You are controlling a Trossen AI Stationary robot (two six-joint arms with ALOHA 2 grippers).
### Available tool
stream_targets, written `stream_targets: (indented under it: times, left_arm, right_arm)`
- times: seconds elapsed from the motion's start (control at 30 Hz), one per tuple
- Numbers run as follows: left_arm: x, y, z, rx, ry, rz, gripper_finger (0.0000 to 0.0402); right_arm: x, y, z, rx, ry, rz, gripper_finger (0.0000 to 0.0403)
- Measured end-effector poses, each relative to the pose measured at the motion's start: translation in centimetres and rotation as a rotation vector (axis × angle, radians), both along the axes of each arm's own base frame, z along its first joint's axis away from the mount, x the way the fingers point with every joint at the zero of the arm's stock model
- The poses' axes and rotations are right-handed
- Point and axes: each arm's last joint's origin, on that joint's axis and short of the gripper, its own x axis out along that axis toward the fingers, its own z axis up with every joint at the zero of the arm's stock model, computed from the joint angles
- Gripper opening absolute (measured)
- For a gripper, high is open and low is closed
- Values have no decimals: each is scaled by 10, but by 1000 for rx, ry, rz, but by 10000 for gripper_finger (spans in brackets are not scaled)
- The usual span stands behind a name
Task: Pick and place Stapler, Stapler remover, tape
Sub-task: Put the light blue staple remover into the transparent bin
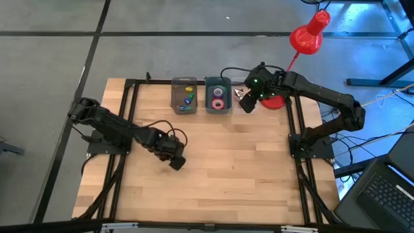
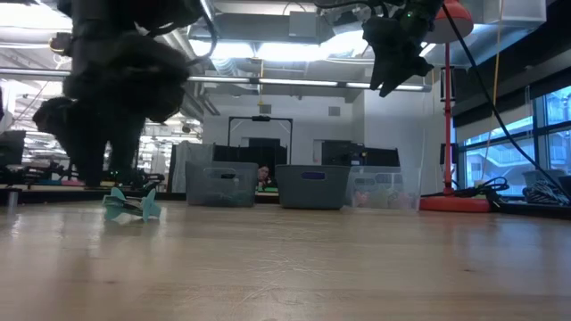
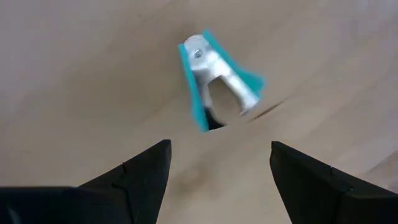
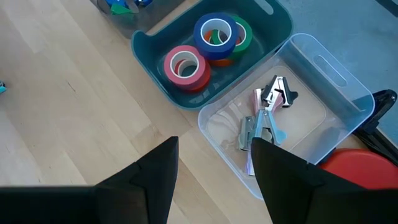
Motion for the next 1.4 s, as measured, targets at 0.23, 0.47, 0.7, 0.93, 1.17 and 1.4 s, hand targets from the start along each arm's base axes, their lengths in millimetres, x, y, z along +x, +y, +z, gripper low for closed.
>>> stream_targets:
  times: [0.23,0.47,0.7,0.93,1.17,1.4]
  left_arm:
    - [19,13,10,-107,-158,217,262]
    - [20,31,-3,-86,-66,289,262]
    - [19,38,-5,-108,-35,336,262]
    - [19,34,-8,-127,-4,338,262]
    - [21,33,-19,-122,40,340,262]
    - [25,32,-32,-112,75,331,262]
  right_arm:
    - [0,0,0,-1,1,3,204]
    - [-2,1,-2,2,34,20,204]
    - [-3,1,-2,3,44,23,204]
    - [-3,1,-2,2,44,26,204]
    - [-3,1,-2,1,44,26,204]
    - [-2,1,-2,0,40,26,204]
